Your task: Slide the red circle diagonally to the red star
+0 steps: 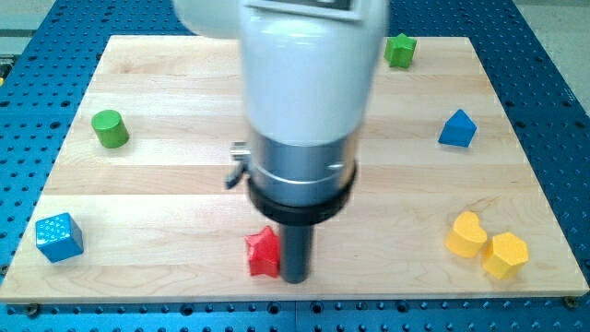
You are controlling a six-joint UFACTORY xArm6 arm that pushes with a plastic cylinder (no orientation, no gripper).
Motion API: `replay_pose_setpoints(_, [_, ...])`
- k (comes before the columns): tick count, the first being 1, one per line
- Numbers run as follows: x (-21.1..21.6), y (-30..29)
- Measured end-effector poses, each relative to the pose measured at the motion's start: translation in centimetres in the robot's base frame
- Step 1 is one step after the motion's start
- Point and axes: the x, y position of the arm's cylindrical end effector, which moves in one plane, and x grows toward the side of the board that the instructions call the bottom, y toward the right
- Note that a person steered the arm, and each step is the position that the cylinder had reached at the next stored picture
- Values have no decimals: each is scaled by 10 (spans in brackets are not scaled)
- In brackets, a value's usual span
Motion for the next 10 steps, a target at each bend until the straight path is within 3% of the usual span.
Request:
replay_pose_setpoints(1, [-44,13])
replay_pose_setpoints(2, [-157,32])
replay_pose_setpoints(3, [-241,61])
replay_pose_setpoints(5, [-377,84])
replay_pose_setpoints(6, [-389,50])
replay_pose_setpoints(8, [-338,-80])
replay_pose_setpoints(9, [-243,-122])
replay_pose_setpoints(10, [-298,-95])
